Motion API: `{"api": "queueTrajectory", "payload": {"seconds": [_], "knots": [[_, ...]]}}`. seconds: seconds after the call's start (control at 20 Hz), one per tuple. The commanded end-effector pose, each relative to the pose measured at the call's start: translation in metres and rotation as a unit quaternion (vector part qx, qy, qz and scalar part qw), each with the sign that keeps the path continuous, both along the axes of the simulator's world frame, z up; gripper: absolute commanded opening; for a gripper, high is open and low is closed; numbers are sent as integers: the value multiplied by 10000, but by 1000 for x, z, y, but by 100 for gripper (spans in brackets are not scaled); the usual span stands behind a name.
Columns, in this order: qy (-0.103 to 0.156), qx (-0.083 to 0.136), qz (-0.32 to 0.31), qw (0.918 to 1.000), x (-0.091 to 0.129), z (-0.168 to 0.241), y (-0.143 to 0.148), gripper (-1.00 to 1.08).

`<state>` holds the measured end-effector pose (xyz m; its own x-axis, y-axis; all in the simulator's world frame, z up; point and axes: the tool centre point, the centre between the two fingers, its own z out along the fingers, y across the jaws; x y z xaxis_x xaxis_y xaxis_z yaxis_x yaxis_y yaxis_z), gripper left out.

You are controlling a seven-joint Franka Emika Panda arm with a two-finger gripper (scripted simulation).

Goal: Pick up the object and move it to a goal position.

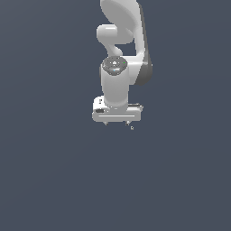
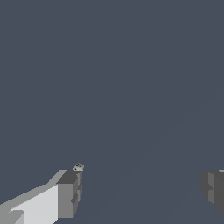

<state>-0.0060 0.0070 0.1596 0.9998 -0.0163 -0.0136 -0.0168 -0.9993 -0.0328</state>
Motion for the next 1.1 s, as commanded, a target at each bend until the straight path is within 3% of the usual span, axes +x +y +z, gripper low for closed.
{"api": "queueTrajectory", "payload": {"seconds": [0.0,0.45,1.05], "knots": [[0,0,0,10000,0,0,0,100],[81,-96,133,9998,-5,-11,-18,100],[72,-102,37,9999,-8,-18,-9,100]]}}
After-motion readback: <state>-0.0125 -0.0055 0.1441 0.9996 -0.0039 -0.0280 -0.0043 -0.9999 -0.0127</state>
